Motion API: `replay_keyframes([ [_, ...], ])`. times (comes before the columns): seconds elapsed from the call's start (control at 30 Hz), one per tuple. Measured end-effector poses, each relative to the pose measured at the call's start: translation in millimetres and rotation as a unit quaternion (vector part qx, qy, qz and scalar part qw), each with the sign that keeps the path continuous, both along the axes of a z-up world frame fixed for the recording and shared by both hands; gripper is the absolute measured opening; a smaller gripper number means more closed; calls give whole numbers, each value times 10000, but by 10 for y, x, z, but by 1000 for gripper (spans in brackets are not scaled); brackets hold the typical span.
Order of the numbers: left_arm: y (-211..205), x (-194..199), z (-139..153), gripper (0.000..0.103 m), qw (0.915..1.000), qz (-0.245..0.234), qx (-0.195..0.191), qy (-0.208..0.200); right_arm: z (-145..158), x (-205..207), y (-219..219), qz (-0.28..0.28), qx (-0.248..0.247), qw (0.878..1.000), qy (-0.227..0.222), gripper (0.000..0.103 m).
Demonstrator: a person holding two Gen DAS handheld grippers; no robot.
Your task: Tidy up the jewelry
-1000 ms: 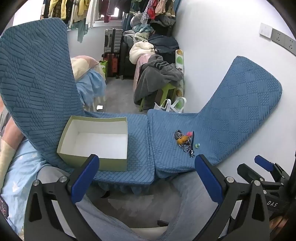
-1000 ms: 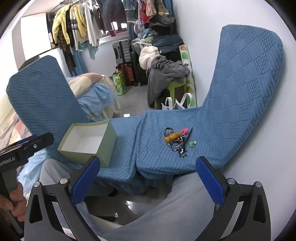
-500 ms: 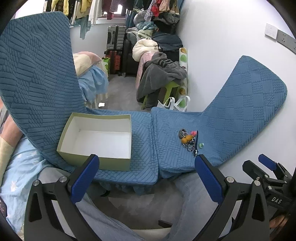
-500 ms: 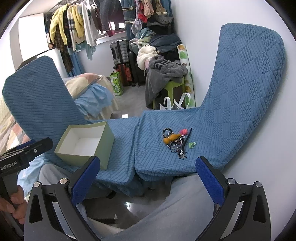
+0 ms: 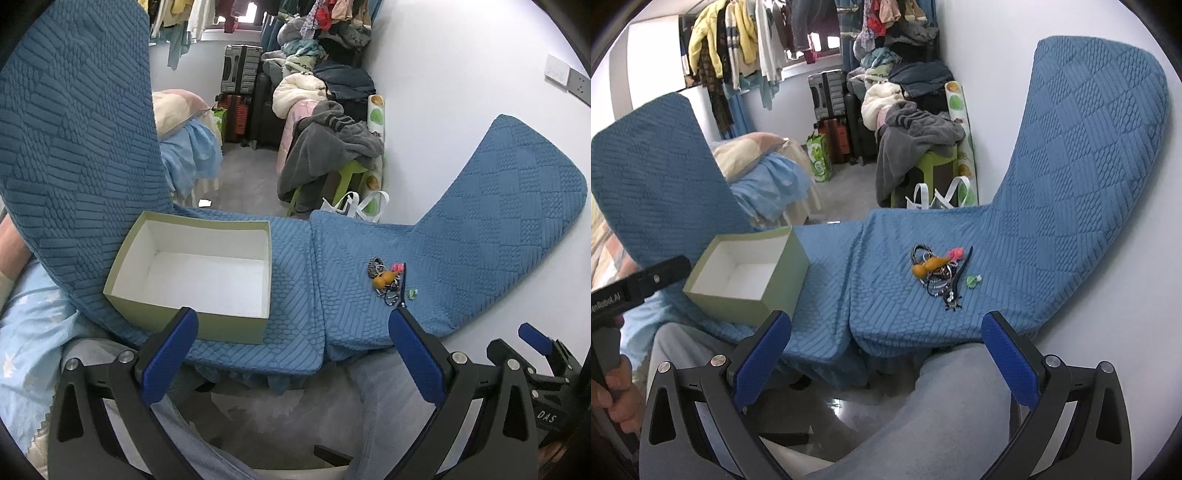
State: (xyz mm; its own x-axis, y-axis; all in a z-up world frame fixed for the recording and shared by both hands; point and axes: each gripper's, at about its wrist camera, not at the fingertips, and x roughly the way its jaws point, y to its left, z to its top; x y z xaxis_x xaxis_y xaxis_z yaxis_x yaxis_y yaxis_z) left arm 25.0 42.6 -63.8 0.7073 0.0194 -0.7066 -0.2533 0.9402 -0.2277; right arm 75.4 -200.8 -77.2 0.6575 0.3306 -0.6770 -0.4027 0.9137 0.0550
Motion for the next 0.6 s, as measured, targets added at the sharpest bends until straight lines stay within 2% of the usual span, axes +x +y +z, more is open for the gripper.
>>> replay_keyframes([
  [0.27,-29,-18,-97,102,9999,81,132,17,-222,47,-66,128,255,9994,172,103],
  [0.43,-38,-37,-90,102,9998,140,136,10,-213,4,2,236,211,9995,81,103],
  [0.6,-54,-44,-83,102,9998,125,135,2,-200,52,3,334,372,9985,205,103],
])
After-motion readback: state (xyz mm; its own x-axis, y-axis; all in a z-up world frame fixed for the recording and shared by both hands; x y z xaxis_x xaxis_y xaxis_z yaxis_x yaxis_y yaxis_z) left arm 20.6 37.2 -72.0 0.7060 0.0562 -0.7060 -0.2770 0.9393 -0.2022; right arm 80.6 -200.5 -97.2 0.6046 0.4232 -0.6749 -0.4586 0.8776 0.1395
